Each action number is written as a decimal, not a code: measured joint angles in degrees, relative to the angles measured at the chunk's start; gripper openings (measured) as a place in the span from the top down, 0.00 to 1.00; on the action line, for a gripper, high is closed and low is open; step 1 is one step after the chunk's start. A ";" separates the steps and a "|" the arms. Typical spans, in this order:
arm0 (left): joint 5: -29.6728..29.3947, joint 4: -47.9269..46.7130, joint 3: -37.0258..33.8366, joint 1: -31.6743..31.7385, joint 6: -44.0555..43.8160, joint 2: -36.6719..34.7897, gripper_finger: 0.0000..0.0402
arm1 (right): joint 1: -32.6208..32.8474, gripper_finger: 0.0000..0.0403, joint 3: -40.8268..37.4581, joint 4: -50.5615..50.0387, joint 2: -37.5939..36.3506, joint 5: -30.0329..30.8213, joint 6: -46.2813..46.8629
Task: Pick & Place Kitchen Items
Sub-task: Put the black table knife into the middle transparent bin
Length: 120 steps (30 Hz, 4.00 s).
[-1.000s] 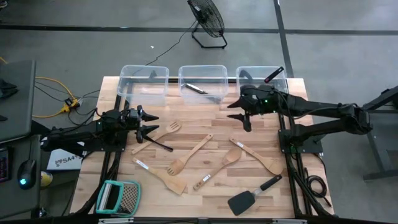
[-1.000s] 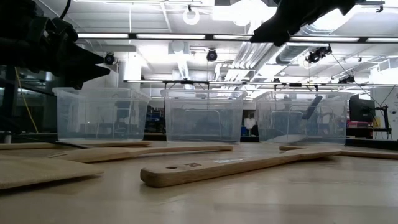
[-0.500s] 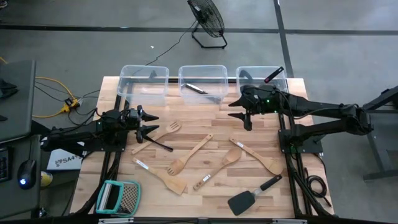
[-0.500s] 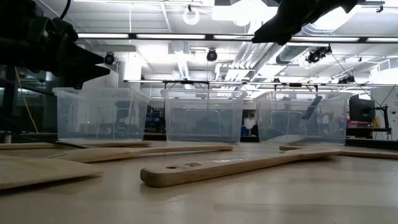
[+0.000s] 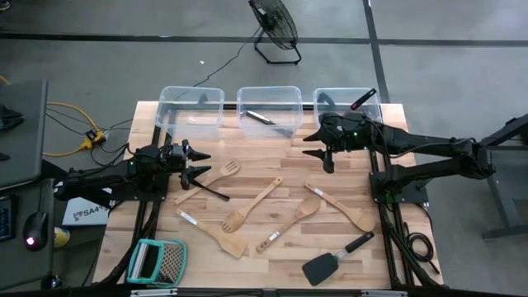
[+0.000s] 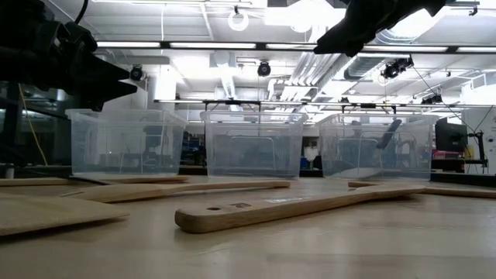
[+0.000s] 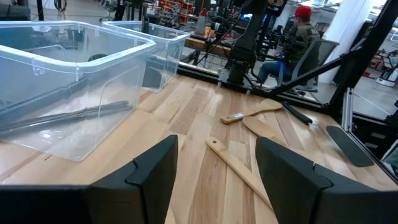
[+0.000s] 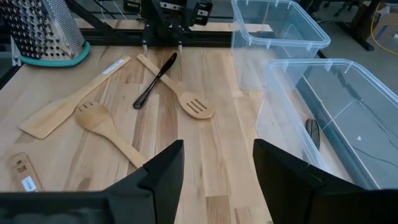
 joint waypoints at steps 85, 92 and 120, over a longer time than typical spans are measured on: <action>-0.89 -36.34 33.38 -16.15 15.53 63.78 0.47 | -0.02 0.54 0.02 -0.02 0.04 0.02 -0.05; -2.27 -36.26 33.37 -16.15 18.07 67.66 0.47 | -0.01 0.54 0.02 0.00 0.04 0.02 -0.05; -2.69 -35.16 33.51 -13.92 31.54 74.62 0.47 | -0.02 0.54 0.02 0.00 0.04 0.02 -0.05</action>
